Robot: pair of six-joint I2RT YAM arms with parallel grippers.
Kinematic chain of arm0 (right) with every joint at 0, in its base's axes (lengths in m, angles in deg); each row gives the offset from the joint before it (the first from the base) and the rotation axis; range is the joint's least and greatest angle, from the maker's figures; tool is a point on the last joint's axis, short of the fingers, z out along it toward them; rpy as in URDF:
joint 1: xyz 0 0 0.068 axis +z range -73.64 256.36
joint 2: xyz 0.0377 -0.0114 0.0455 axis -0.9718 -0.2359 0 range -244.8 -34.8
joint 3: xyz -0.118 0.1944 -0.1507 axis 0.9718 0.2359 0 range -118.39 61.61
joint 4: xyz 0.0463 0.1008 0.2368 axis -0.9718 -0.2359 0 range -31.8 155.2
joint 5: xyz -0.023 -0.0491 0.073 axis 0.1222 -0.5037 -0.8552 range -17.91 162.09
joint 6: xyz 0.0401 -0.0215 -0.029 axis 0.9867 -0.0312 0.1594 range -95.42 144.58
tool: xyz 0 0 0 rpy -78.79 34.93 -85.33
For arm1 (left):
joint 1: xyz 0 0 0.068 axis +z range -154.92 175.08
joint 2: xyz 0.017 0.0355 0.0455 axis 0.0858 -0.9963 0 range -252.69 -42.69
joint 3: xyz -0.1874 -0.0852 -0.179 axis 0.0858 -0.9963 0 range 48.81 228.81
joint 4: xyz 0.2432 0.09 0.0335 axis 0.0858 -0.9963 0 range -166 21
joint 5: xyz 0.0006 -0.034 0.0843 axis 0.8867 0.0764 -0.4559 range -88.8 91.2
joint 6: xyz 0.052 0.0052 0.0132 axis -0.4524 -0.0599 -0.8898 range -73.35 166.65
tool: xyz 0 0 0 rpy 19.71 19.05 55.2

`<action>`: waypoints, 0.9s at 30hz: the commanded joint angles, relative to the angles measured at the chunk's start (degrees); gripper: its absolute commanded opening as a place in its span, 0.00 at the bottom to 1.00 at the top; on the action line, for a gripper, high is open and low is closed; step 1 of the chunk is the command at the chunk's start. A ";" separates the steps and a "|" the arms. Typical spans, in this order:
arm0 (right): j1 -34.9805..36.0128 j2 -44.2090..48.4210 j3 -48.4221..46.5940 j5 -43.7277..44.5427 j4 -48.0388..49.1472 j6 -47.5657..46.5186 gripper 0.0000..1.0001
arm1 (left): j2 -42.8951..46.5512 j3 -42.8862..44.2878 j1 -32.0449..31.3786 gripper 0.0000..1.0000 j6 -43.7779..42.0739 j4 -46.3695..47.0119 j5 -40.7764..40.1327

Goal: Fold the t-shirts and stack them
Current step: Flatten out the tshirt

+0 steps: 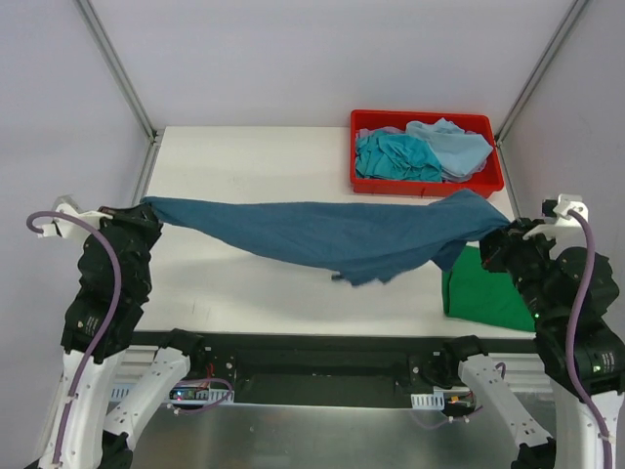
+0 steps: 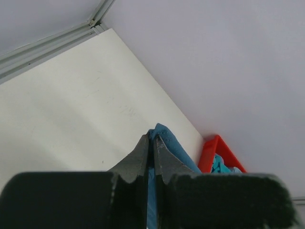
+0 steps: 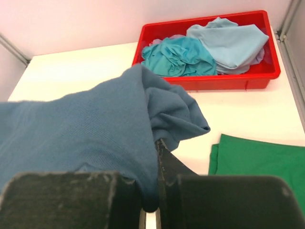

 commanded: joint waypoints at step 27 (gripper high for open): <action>10.03 -34.48 12.35 -2.01 5.17 0.59 0.96 | -54.30 5.01 4.39 0.00 -1.20 -2.79 8.67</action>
